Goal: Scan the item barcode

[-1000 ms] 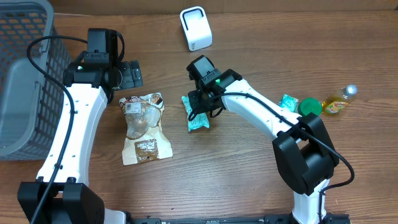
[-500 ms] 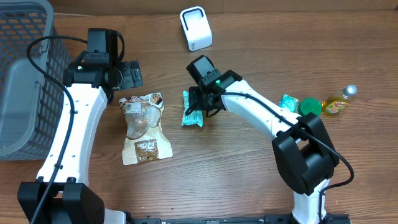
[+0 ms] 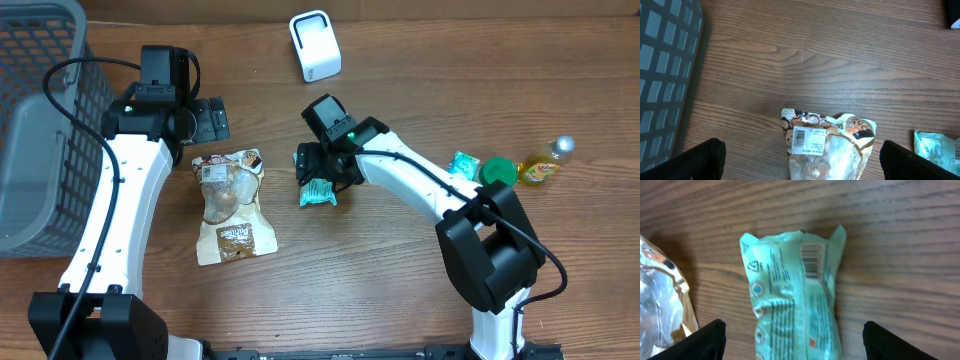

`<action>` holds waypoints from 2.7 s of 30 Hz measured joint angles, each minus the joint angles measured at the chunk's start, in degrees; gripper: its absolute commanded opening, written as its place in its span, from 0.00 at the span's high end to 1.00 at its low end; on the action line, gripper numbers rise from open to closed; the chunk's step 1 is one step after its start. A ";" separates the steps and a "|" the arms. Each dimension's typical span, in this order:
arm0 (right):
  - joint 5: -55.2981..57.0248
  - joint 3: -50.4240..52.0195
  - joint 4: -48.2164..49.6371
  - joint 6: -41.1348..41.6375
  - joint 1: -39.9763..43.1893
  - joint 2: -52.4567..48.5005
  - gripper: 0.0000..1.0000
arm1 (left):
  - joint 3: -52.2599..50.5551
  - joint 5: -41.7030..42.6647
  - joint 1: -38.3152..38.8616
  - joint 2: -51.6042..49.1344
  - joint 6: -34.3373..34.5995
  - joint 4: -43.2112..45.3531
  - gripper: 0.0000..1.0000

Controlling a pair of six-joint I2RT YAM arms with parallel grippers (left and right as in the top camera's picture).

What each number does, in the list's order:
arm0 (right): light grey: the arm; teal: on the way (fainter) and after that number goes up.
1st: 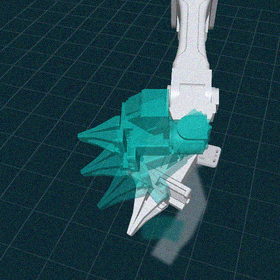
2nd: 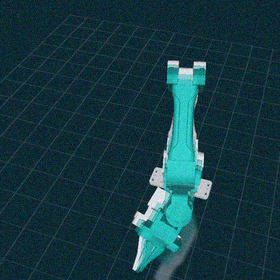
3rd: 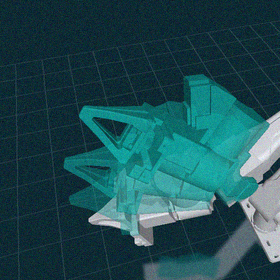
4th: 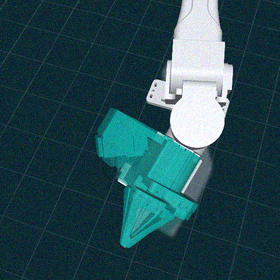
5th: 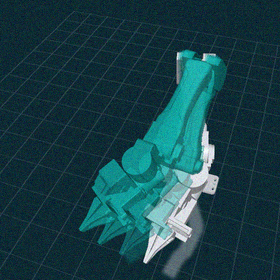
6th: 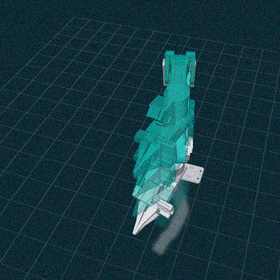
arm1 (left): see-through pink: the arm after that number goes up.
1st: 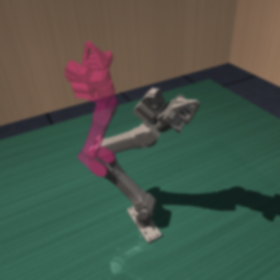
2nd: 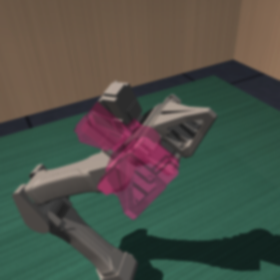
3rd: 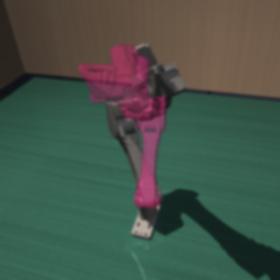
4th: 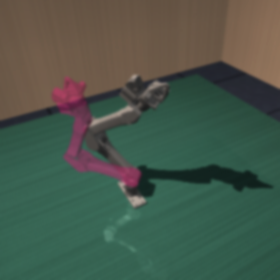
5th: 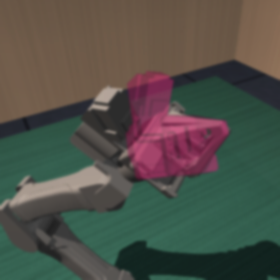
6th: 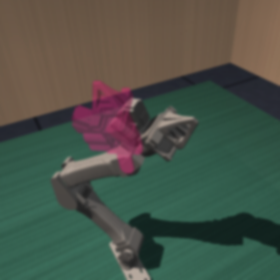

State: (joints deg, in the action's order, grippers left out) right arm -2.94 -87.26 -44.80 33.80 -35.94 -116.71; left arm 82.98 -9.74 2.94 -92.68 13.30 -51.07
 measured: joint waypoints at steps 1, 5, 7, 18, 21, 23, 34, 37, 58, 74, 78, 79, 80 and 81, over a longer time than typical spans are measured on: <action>-0.02 -0.83 -1.03 -0.35 0.07 0.11 0.19 | 0.00 0.00 0.00 0.00 0.00 0.00 0.01; 0.00 -5.09 -4.24 -2.95 0.57 2.21 0.36 | 0.00 0.00 0.00 0.00 0.00 0.00 0.01; 0.00 -6.51 -5.14 -4.22 0.68 4.15 0.49 | 0.00 0.00 0.00 0.00 0.00 0.00 0.00; 0.22 -5.55 -7.08 -5.33 0.11 5.18 0.61 | 0.00 0.00 0.00 0.00 0.00 0.00 0.00; 0.20 -4.13 -5.97 -5.33 -1.14 2.99 0.62 | 0.00 0.02 0.00 0.00 0.00 0.00 0.00; 0.17 -3.43 -4.70 -5.33 -1.97 1.16 0.62 | 0.00 0.00 0.00 0.00 0.00 0.00 0.00; -1.16 -3.06 -4.02 -5.33 -3.63 -5.44 0.63 | 0.00 0.00 0.00 0.00 0.00 0.00 0.00; -1.27 -3.96 -5.31 -5.38 -3.63 -5.60 0.60 | 0.00 0.00 0.00 0.00 0.00 0.00 0.00; 13.55 -12.33 -17.20 -10.62 -3.85 -6.05 0.57 | 0.00 0.02 0.00 0.00 0.00 -0.02 0.00; 18.36 -9.77 -20.35 -8.57 1.88 -6.05 0.80 | 0.00 0.00 0.00 0.00 0.00 0.00 0.00; 15.06 -7.21 -18.86 -8.52 3.26 -6.05 0.80 | 0.00 0.00 0.00 0.00 0.00 0.00 0.01; 13.77 -6.45 -18.18 -8.55 3.26 -6.05 0.80 | 0.00 0.00 0.00 0.00 0.00 0.00 0.00; 12.26 -5.77 -17.40 -8.52 3.21 -6.05 0.80 | 0.00 0.00 0.00 0.00 0.00 0.00 0.00; 10.45 -5.11 -16.39 -8.55 3.04 -6.05 0.80 | 0.00 0.00 0.00 0.00 0.00 -0.02 0.00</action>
State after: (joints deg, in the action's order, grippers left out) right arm 7.51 -92.38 -61.19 25.26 -32.91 -122.76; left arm 82.98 -9.74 2.94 -92.68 13.30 -51.09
